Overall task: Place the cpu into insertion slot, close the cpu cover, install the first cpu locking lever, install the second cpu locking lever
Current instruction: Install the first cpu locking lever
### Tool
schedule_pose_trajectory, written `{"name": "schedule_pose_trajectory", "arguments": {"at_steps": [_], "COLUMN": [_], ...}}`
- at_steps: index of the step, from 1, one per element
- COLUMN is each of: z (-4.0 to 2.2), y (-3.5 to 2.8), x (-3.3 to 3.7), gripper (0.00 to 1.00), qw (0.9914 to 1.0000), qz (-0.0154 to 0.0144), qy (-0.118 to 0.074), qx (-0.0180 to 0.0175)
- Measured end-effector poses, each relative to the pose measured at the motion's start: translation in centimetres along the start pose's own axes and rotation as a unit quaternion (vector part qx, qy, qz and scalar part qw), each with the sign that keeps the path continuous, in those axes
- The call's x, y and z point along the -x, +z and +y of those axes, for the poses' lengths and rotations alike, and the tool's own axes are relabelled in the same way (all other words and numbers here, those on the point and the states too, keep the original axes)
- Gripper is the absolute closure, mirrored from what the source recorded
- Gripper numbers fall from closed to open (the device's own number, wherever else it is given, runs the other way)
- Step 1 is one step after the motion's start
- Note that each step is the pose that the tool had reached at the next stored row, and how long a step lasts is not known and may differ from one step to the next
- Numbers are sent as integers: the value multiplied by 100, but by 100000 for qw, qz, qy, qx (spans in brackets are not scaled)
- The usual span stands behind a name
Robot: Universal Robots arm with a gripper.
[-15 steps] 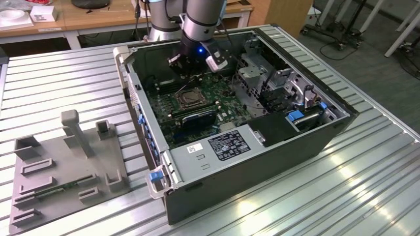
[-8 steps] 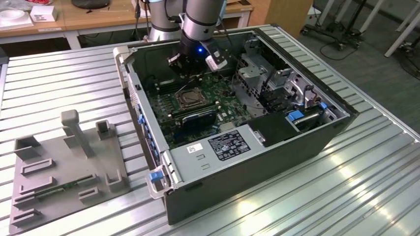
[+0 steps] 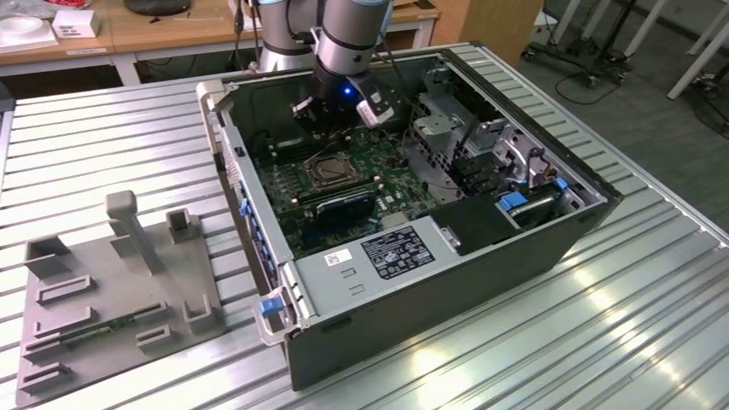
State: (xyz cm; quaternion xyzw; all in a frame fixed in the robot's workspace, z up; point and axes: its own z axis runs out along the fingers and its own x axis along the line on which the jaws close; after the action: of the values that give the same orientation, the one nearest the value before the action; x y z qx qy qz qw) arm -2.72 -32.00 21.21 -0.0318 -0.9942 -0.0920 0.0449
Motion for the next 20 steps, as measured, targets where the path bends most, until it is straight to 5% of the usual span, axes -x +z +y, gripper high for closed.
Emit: {"name": "schedule_pose_trajectory", "arguments": {"at_steps": [20], "z": [-16], "y": [117], "x": [118], "gripper": [89], "qw": [100000], "qz": [-54], "qy": [-9], "qx": [1]}}
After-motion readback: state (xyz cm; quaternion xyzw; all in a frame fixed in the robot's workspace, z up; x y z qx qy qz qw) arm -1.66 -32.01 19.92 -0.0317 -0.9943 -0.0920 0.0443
